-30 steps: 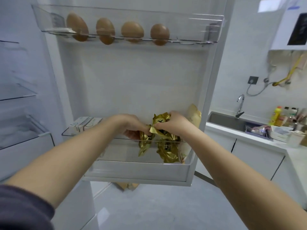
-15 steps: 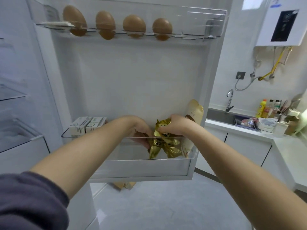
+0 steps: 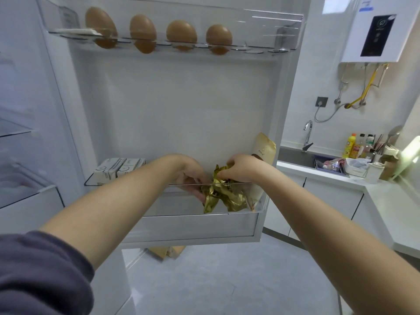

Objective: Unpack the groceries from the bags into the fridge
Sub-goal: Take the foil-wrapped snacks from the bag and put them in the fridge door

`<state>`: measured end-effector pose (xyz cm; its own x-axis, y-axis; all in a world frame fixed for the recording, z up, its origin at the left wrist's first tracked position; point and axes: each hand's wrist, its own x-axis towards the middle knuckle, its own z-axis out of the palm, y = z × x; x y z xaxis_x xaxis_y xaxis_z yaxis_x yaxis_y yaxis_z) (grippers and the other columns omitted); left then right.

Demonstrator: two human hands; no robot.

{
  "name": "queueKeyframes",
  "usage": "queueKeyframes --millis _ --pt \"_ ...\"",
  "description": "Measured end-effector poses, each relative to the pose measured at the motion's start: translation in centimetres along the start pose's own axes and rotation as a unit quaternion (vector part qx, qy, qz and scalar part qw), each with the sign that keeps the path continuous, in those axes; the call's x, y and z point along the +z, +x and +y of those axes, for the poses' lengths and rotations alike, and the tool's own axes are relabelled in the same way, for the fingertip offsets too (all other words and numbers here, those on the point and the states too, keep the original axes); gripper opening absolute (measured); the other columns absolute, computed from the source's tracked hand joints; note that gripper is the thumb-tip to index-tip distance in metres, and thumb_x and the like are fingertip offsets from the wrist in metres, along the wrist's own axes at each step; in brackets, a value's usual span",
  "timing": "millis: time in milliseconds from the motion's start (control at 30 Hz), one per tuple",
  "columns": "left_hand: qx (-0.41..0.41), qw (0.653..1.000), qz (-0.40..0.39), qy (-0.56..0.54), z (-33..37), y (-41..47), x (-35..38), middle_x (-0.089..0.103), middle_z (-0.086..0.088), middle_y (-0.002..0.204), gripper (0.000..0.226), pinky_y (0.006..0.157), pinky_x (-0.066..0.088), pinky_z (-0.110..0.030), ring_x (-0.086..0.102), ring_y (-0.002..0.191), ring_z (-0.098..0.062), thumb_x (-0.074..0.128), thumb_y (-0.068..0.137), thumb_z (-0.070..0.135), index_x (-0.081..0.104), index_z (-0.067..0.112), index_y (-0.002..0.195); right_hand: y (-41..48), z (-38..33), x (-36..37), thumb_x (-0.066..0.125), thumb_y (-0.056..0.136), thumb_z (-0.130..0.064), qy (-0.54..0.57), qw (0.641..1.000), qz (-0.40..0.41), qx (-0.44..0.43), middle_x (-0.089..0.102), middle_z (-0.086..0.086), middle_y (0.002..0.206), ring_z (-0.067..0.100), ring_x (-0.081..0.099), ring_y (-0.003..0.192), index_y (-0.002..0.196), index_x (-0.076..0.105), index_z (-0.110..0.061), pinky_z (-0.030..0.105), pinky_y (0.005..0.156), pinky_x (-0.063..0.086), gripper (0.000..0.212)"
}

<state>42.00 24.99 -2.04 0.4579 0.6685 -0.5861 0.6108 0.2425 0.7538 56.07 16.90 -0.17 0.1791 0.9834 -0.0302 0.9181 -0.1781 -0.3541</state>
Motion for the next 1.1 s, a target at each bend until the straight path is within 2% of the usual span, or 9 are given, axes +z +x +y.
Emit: queueKeyframes --millis 133,300,467,567,700,800,867,1000,1100 --pt "-0.005 0.999 0.013 0.047 -0.1 -1.4 0.2 0.067 -0.023 0.109 0.012 0.086 0.054 -0.037 0.065 0.105 -0.034 0.053 0.093 -0.004 0.062 -0.012 0.091 -0.6 0.0 -0.4 0.061 0.089 -0.046 0.004 1.0 0.006 -0.01 0.067 0.004 0.105 0.012 0.058 0.071 0.114 0.066 -0.014 0.019 0.047 0.04 0.04" --pt "-0.012 0.997 0.019 0.073 0.0 -1.7 1.5 0.071 -0.019 0.084 0.015 0.083 0.056 -0.032 0.07 0.092 -0.031 0.054 0.092 -0.005 0.064 -0.009 0.082 -0.8 -0.1 -0.3 0.058 0.091 -0.039 -0.009 1.0 0.019 -0.012 0.071 0.008 0.104 0.023 0.068 0.09 0.11 0.069 -0.013 0.022 0.056 0.049 0.035" --pt "-0.012 0.996 0.01 0.092 -0.1 -2.5 1.4 0.072 -0.02 0.086 0.017 0.09 0.054 -0.033 0.071 0.086 -0.028 0.051 0.095 -0.002 0.065 -0.01 0.089 -1.2 -0.2 -0.2 0.054 0.093 -0.04 -0.043 0.998 0.047 -0.02 0.065 0.009 0.117 0.026 0.06 0.105 0.125 0.06 -0.011 0.033 0.084 0.051 0.043" --pt "-0.004 0.994 0.022 0.109 0.0 -3.2 1.5 0.07 -0.021 0.084 0.017 0.084 0.057 -0.037 0.07 0.089 -0.035 0.05 0.096 -0.001 0.062 -0.008 0.086 -1.5 -0.4 -0.3 0.052 0.094 -0.039 -0.041 0.997 0.06 -0.024 0.059 0.008 0.126 0.026 0.056 0.111 0.137 0.05 -0.014 0.03 0.084 0.048 0.049" --pt "0.027 0.976 0.1 0.189 0.2 -4.3 2.1 0.065 -0.016 0.094 0.02 0.072 0.06 -0.034 0.07 0.062 -0.025 0.054 0.097 0.013 0.062 0.001 0.084 -1.7 -0.3 0.1 0.053 0.094 -0.04 -0.033 0.993 0.105 -0.041 0.058 0.008 0.125 0.024 0.057 0.106 0.14 0.046 -0.014 0.029 0.08 0.048 0.053" --pt "0.07 0.938 0.185 0.285 -0.5 -5.0 2.5 0.066 -0.011 0.089 0.023 0.075 0.057 -0.032 0.071 0.074 -0.03 0.043 0.1 0.012 0.06 0.007 0.085 -1.9 -0.1 0.7 0.053 0.094 -0.042 -0.043 0.987 0.139 -0.063 0.053 0.009 0.131 0.025 0.055 0.11 0.141 0.044 -0.015 0.031 0.082 0.045 0.055" --pt "0.097 0.92 0.22 0.311 -1.3 -5.1 2.5 0.064 -0.014 0.081 0.031 0.067 0.056 -0.033 0.069 0.074 -0.031 0.035 0.102 0.015 0.056 0.009 0.079 -2.0 0.1 1.2 0.052 0.094 -0.042 -0.047 0.983 0.158 -0.074 0.05 0.009 0.134 0.025 0.053 0.113 0.141 0.044 -0.016 0.03 0.081 0.042 0.054" --pt "0.134 0.858 0.323 0.377 -2.9 -4.5 2.0 0.056 -0.009 0.09 0.031 0.074 0.044 -0.033 0.058 0.093 -0.03 0.035 0.1 0.034 0.049 0.014 0.08 -2.3 0.3 2.2 0.048 0.096 -0.039 -0.043 0.973 0.205 -0.095 0.049 0.006 0.134 0.024 0.051 0.114 0.141 0.045 -0.018 0.033 0.088 0.047 0.049" --pt "0.106 0.868 0.303 0.379 -3.2 -4.2 1.8 0.059 -0.008 0.093 0.035 0.075 0.046 -0.032 0.061 0.09 -0.028 0.031 0.1 0.034 0.054 0.009 0.092 -2.5 0.4 2.7 0.045 0.098 -0.039 -0.024 0.973 0.207 -0.103 0.05 0.005 0.134 0.022 0.051 0.116 0.139 0.046 -0.019 0.036 0.09 0.049 0.045"
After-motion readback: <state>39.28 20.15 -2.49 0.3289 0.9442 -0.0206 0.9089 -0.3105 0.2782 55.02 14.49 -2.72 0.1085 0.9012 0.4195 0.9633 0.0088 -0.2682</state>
